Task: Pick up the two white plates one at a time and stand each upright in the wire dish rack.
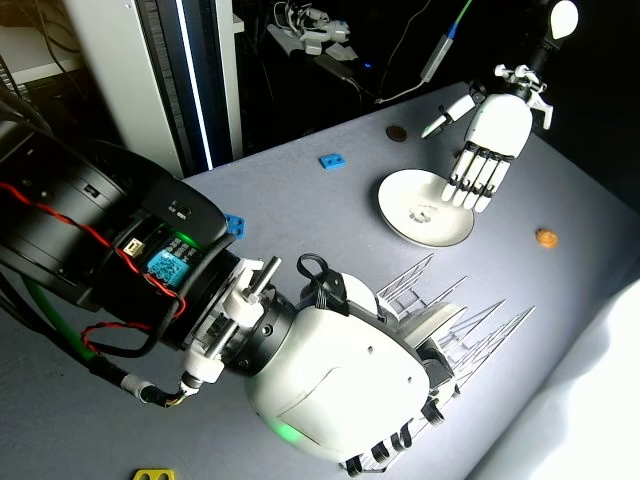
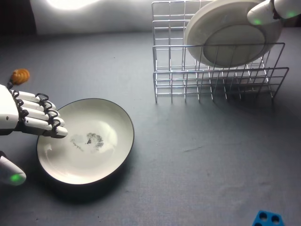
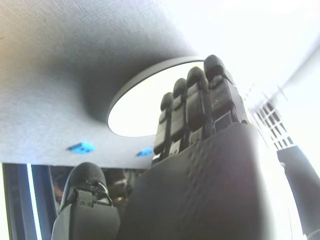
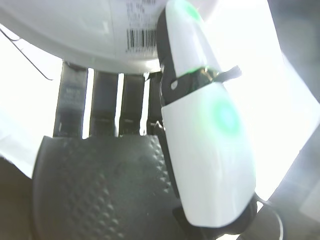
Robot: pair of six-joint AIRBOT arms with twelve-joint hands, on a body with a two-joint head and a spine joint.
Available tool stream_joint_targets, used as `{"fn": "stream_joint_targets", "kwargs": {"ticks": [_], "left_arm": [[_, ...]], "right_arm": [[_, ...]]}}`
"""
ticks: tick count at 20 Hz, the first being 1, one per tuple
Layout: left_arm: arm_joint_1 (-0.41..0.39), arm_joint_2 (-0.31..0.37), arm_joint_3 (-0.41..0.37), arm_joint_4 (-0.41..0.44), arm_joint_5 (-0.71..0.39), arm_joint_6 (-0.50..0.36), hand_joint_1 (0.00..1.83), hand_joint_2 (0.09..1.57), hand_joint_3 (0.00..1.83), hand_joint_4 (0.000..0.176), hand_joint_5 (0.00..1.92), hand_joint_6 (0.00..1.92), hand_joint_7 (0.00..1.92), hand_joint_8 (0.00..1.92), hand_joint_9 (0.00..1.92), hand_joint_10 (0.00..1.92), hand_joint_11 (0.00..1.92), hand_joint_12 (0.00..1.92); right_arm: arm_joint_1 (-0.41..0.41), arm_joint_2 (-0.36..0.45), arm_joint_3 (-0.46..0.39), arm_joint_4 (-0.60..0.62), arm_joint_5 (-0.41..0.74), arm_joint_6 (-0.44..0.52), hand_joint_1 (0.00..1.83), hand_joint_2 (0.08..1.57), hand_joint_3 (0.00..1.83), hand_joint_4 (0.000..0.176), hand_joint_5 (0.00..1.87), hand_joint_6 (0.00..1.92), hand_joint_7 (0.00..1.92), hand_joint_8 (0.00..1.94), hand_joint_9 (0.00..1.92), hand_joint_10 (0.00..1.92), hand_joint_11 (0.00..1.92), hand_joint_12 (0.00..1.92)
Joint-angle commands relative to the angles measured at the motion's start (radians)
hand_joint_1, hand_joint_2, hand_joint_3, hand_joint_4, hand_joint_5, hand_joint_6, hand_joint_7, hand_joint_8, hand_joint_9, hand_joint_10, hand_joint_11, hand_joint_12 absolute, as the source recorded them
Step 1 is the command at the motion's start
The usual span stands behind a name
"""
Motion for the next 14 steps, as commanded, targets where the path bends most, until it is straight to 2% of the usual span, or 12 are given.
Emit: {"fn": "stream_joint_targets", "kwargs": {"ticks": [1,4,5,7,8,9,10,11,12,13,14], "left_arm": [[-0.008,0.001,0.007,-0.048,-0.029,-0.002,0.00,1.08,0.00,0.000,0.12,0.00,0.13,0.00,0.10,0.00,0.00,0.23],[-0.008,0.001,0.007,-0.048,-0.029,-0.002,0.00,1.08,0.00,0.000,0.11,0.00,0.12,0.00,0.10,0.00,0.00,0.21],[-0.008,0.001,0.007,-0.048,-0.029,-0.002,0.00,1.08,0.00,0.000,0.12,0.00,0.13,0.00,0.11,0.00,0.00,0.24],[-0.008,0.001,0.007,-0.048,-0.029,-0.002,0.00,1.08,0.00,0.000,0.13,0.00,0.14,0.00,0.12,0.00,0.00,0.26],[-0.008,0.001,0.007,-0.048,-0.029,-0.002,0.00,1.08,0.00,0.000,0.13,0.00,0.14,0.00,0.12,0.00,0.00,0.24],[-0.008,0.001,0.007,-0.048,-0.029,-0.002,0.00,1.08,0.00,0.000,0.12,0.00,0.14,0.00,0.12,0.00,0.00,0.25],[-0.008,0.001,0.007,-0.048,-0.029,-0.002,0.00,1.08,0.00,0.000,0.12,0.00,0.13,0.00,0.11,0.00,0.00,0.23],[-0.008,0.001,0.007,-0.048,-0.029,-0.002,0.00,1.08,0.00,0.000,0.11,0.00,0.12,0.00,0.10,0.00,0.00,0.21],[-0.008,0.001,0.007,-0.048,-0.029,-0.002,0.00,1.08,0.00,0.000,0.12,0.01,0.12,0.00,0.10,0.00,0.00,0.20],[-0.008,0.001,0.007,-0.048,-0.029,-0.002,0.00,1.08,0.00,0.000,0.11,0.00,0.11,0.00,0.09,0.00,0.00,0.17],[-0.008,0.001,0.007,-0.047,-0.029,-0.002,0.00,1.08,0.00,0.000,0.12,0.00,0.12,0.00,0.10,0.00,0.00,0.19]], "right_arm": [[0.006,0.007,0.005,0.016,0.140,0.015,1.35,1.18,0.00,0.000,0.79,1.27,0.86,1.10,0.82,1.32,0.62,1.35],[0.000,0.007,0.007,0.016,0.155,0.014,1.35,1.19,0.00,0.000,0.77,1.31,0.85,1.12,0.79,1.35,0.59,1.36],[-0.006,0.007,0.007,0.016,0.167,0.011,1.35,1.17,0.00,0.000,0.80,1.27,0.89,1.05,0.82,1.32,0.61,1.35],[-0.008,0.007,0.007,0.016,0.170,0.011,1.35,1.17,0.00,0.000,0.78,1.29,0.89,1.05,0.82,1.31,0.61,1.34],[-0.009,0.007,0.007,0.016,0.170,0.010,1.34,1.20,0.00,0.000,0.74,1.34,0.83,1.14,0.78,1.38,0.59,1.35],[-0.011,0.007,0.007,0.016,0.170,0.010,1.18,1.24,0.00,0.000,0.71,1.42,0.80,1.25,0.73,0.96,0.54,1.37],[-0.013,0.007,0.007,0.016,0.170,0.009,1.14,1.27,0.00,0.009,0.67,1.48,0.76,1.31,0.73,0.74,0.49,1.39],[-0.017,0.007,0.007,0.016,0.172,0.008,1.13,1.26,0.00,0.015,0.67,1.49,0.76,1.31,0.73,0.65,0.45,1.40],[-0.022,0.007,0.007,0.015,0.175,0.008,1.09,1.26,0.00,0.000,0.70,1.40,0.73,0.78,0.73,0.60,0.43,1.40],[-0.026,0.007,0.007,0.015,0.175,0.008,1.07,1.26,0.00,0.000,0.70,1.40,0.77,0.48,0.71,0.55,0.40,1.39],[-0.029,0.007,0.007,0.015,0.175,0.007,1.07,1.26,0.00,0.000,0.70,1.39,0.82,0.32,0.71,0.51,0.41,1.36]]}}
